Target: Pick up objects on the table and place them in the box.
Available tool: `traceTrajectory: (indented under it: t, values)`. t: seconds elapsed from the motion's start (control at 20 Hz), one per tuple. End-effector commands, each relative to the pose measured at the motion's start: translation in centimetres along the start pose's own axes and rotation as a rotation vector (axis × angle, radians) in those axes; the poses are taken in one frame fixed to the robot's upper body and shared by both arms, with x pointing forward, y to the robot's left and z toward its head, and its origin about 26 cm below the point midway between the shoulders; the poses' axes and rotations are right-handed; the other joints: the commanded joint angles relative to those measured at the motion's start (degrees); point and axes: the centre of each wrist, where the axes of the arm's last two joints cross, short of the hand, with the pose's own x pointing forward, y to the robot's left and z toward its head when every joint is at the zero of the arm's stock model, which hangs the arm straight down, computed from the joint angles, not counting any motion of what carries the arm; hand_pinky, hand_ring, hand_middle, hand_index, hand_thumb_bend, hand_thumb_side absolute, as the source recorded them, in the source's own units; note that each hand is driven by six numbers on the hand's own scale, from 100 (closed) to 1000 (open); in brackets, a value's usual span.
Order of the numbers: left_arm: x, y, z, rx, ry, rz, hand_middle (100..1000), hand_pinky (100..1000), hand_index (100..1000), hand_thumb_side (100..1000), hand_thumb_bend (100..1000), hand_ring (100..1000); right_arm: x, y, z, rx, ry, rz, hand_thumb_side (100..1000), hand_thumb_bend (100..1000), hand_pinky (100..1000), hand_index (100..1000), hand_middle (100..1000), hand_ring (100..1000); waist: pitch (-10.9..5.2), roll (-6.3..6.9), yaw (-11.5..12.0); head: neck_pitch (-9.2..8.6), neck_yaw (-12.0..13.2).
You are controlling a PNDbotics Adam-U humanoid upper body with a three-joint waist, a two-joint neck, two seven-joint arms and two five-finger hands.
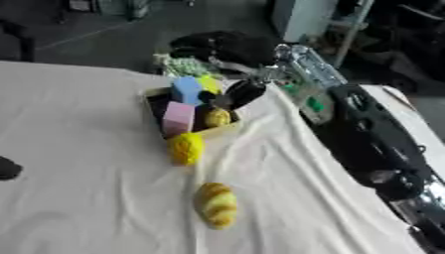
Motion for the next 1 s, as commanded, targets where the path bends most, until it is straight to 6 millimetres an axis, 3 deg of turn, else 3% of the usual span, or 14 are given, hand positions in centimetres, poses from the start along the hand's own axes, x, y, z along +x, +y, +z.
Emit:
traceTrajectory:
  t: [0.05,0.5,1.0]
  values:
    - [0.5,0.7,0.3,0.044,-0.009,-0.034,636,808,834,699,100,721,0.8,-0.4,-0.7,0.057,-0.056,0.019,265,162,915,1000,982,978,-1.04,0.57,-0.12,0.33,0.56]
    - [-0.1,0.5,1.1,0.103,0.043,-0.041,628,806,834,717,100,714,1.5,4.3,-4.1,0.259,-0.128,0.023,313,159,912,1000,953,974,-1.04,1.29,-0.03,0.66,0.78]
    - [-0.1,0.3,1.0,0.099,0.036,-0.036,628,806,836,718,100,714,0.8,8.0,-5.0,0.307,-0.096,0.027,329,160,900,996,921,958,-0.9,1.43,-0.12,0.69,0.78]
